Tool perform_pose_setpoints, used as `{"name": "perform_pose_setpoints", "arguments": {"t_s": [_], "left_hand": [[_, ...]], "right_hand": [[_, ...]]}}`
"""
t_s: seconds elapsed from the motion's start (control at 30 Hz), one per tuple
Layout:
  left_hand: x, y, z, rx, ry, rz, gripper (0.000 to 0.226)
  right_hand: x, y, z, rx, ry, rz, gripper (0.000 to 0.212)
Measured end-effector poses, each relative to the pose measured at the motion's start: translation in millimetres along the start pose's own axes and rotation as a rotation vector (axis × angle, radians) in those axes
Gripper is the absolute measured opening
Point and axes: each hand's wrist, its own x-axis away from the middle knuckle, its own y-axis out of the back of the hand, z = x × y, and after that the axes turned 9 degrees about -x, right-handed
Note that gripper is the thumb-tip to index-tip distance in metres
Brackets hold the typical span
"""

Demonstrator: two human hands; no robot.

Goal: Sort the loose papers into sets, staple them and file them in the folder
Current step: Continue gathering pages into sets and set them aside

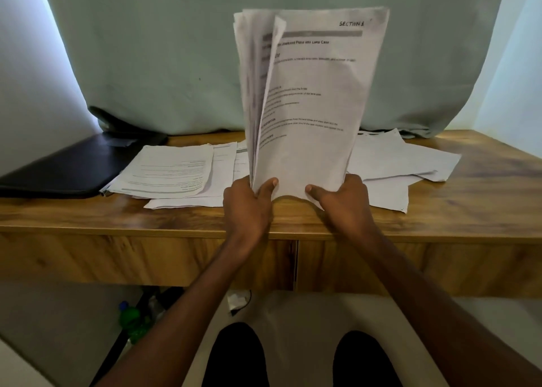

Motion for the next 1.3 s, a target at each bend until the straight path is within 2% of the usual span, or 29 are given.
{"name": "perform_pose_setpoints", "arguments": {"t_s": [0.13, 0.23, 0.37, 0.5, 0.63, 0.77, 0.83, 0.93, 1.0, 1.17, 1.3], "left_hand": [[2, -2, 3, -0.090, 0.037, 0.088, 0.051], [1, 0, 4, -0.072, 0.015, 0.071, 0.049], [2, 0, 8, -0.124, 0.024, 0.086, 0.049], [1, 0, 10, -0.140, 0.025, 0.119, 0.047], [-2, 2, 15, -0.165, 0.024, 0.166, 0.048], [1, 0, 7, -0.108, -0.029, 0.081, 0.048], [-2, -1, 4, -0.128, -0.047, 0.062, 0.047], [-3, -3, 10, -0.234, -0.016, 0.115, 0.044], [0, -4, 14, -0.223, -0.007, 0.111, 0.045], [2, -5, 20, -0.306, -0.091, 0.106, 0.044], [-5, -3, 23, -0.274, -0.065, 0.172, 0.047]], "right_hand": [[1, 0, -1, 0.186, -0.022, 0.046, 0.056], [2, 0, 0, 0.167, 0.029, 0.017, 0.053], [7, 0, -5, 0.373, 0.044, 0.005, 0.054], [6, 3, -6, 0.369, 0.008, 0.045, 0.058], [10, 8, -3, 0.257, 0.006, 0.086, 0.050], [15, 3, 5, 0.148, 0.068, -0.011, 0.046], [16, -1, 7, 0.194, 0.099, -0.042, 0.048], [16, -2, 4, 0.362, 0.065, 0.031, 0.048], [16, -2, 4, 0.378, 0.049, 0.045, 0.047], [18, -1, 0, 0.494, 0.092, 0.038, 0.047], [9, 6, 5, 0.447, -0.004, 0.138, 0.054]]}}
